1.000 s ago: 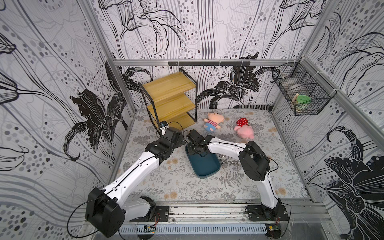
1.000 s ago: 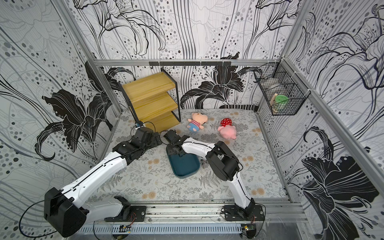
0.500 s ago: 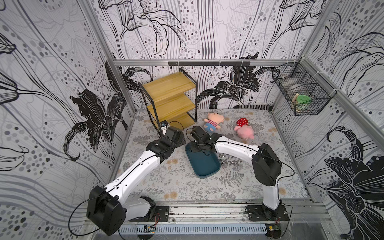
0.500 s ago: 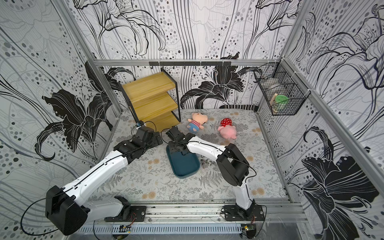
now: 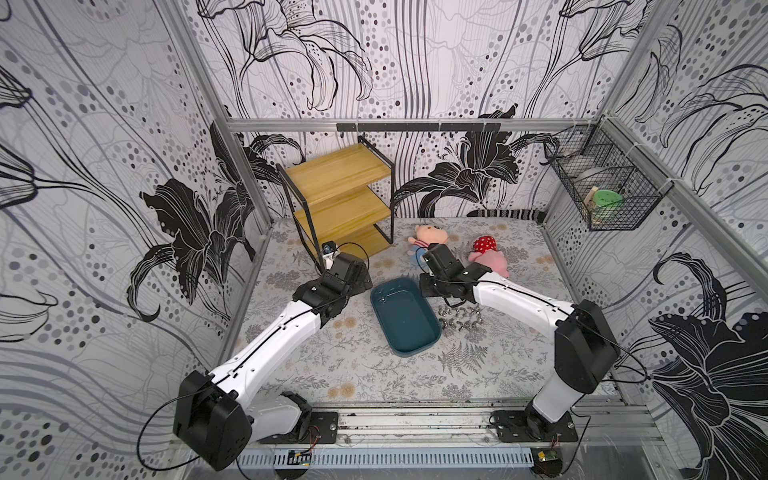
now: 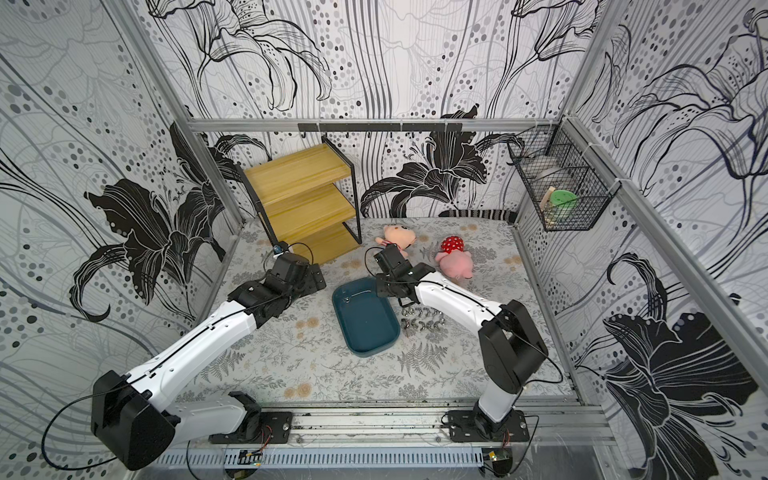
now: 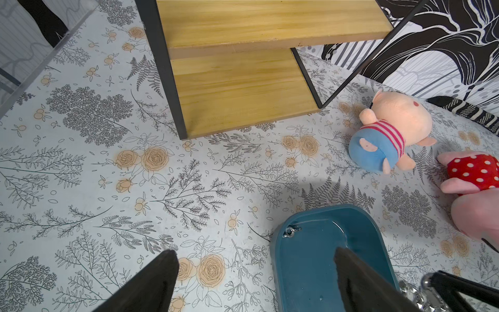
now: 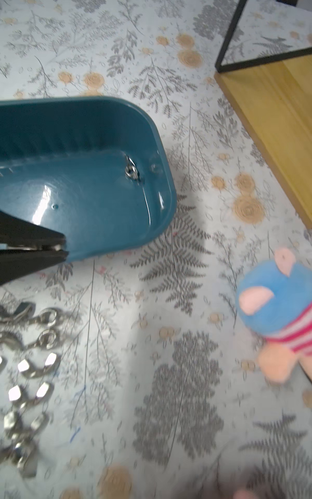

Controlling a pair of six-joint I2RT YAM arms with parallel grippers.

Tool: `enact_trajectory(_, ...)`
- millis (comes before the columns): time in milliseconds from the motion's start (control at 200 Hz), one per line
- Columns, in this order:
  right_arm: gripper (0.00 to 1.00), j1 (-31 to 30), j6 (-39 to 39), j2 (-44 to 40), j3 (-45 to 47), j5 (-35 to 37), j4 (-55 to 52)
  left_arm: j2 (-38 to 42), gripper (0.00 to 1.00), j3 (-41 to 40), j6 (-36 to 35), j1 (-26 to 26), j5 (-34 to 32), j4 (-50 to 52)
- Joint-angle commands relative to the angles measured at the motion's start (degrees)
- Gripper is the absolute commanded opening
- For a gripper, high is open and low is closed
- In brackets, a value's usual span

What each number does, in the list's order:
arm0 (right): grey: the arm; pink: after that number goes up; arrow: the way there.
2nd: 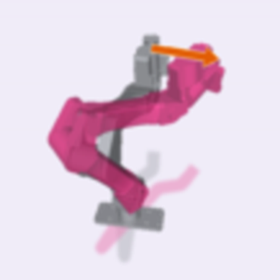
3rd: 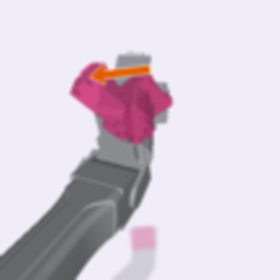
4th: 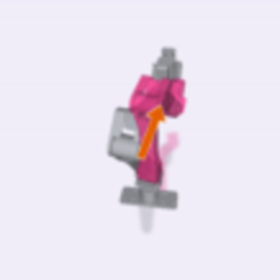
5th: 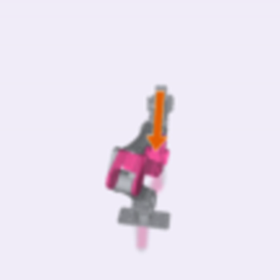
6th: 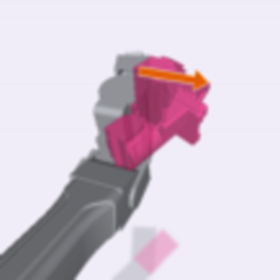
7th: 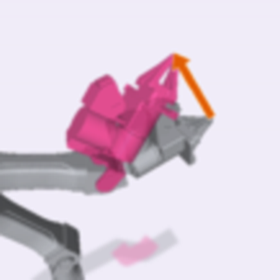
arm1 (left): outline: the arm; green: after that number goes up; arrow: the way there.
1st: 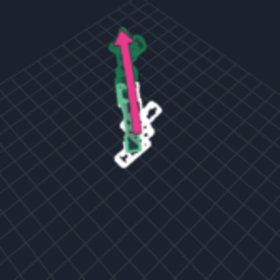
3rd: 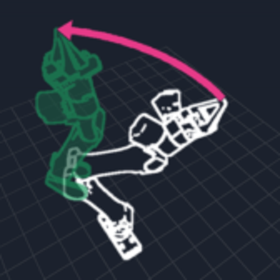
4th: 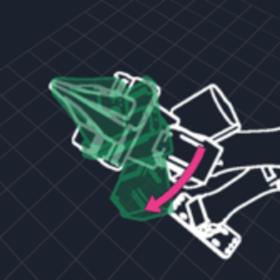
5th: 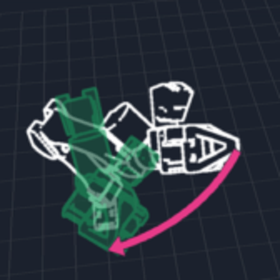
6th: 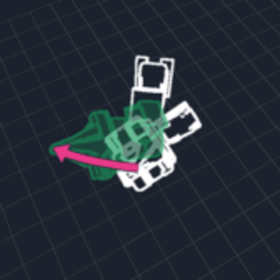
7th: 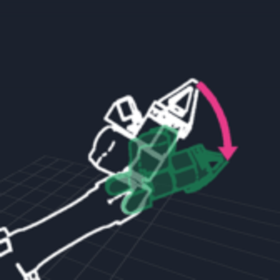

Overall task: Take out the wing nut from the storage box
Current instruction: Pick up the wing nut from the storage box, then place the wing nut at the center of the board.

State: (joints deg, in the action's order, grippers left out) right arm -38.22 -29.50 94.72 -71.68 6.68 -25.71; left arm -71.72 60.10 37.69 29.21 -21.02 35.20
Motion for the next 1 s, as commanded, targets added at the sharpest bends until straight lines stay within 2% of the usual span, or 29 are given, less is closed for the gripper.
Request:
enact_trajectory(0,0.01,2.85,1.37,-4.45,4.38,1.17,-1.36,0.16,0.95,1.08,0.10,0.32,-0.50,-1.11)
enact_trajectory(180,0.00,9.45,2.22,-8.94,11.15,0.44,-0.82,0.16,0.95,0.77,0.19,0.32,-0.50,-1.18)
enact_trajectory(511,0.00,20.59,5.35,-10.87,18.34,-1.27,1.25,0.12,0.95,0.70,0.11,0.32,-0.69,-1.01)
enact_trajectory(771,0.00,24.16,6.89,-9.52,19.95,-1.68,2.06,0.31,0.95,0.55,0.30,0.32,-0.78,-1.00)
enact_trajectory(996,0.00,24.98,7.26,-6.79,20.62,-2.46,3.72,0.44,0.95,0.64,0.15,0.32,-1.05,-0.75)
